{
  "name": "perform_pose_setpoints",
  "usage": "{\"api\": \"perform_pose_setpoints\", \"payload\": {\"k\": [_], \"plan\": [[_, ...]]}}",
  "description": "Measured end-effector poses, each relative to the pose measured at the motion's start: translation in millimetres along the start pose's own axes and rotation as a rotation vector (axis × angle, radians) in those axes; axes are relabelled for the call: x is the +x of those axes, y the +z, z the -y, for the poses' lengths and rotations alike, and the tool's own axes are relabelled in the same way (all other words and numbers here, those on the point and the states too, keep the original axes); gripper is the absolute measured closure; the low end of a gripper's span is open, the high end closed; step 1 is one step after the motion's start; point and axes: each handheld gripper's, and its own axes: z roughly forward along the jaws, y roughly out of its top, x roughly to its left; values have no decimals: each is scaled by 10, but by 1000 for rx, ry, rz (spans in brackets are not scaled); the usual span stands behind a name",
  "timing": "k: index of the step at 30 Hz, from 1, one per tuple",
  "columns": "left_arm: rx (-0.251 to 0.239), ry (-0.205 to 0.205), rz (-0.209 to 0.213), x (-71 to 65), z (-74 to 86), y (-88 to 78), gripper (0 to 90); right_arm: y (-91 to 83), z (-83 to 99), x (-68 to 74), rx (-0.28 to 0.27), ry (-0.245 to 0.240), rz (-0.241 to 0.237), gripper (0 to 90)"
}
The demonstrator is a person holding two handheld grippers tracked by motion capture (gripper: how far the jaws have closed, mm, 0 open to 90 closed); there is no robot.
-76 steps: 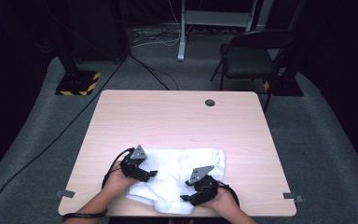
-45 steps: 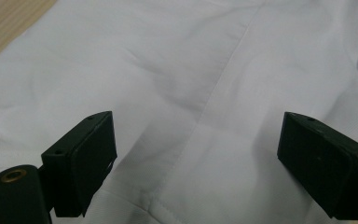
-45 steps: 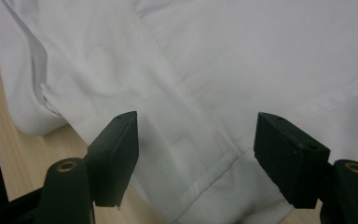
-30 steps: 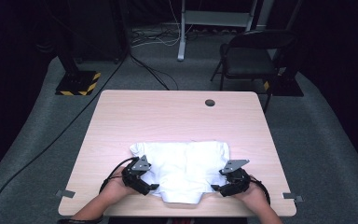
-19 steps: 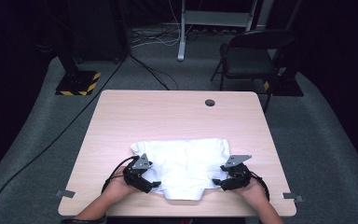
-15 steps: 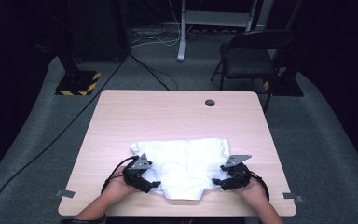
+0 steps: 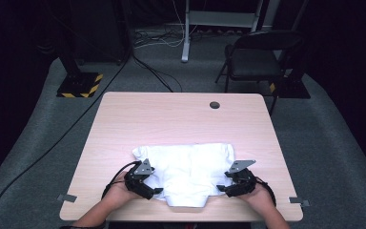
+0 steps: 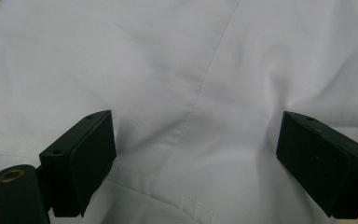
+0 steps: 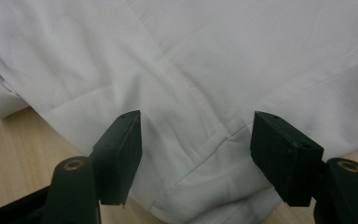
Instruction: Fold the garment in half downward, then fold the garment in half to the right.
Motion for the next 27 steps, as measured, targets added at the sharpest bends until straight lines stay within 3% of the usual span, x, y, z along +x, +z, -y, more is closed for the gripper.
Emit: {"api": "perform_pose_setpoints", "payload": {"k": [5,8,11,15,17,19,22,24,27], "plan": [[32,-31,15,-7,-30,-54,134,-47,-28,54,46,-6,-20,366],[-24,-70,-2,42,-61,-140,153,-96,-66,91,12,-12,-15,329],[-84,-123,-31,126,-72,-207,131,-112,-110,111,-38,16,-18,306],[-99,-176,-59,233,-51,-190,129,-97,-187,166,-97,50,-20,301],[-90,-175,-84,266,-44,-149,134,-73,-208,197,-104,45,5,301],[-76,-176,-89,293,-43,-98,138,-44,-203,205,-104,39,69,308],[-55,-158,-93,295,-66,-24,141,0,-158,132,-100,82,133,310],[-53,-149,-83,280,-82,7,140,25,-117,60,-92,122,124,311],[-42,-148,-70,278,-86,21,143,43,-61,22,-71,130,111,315]]}}
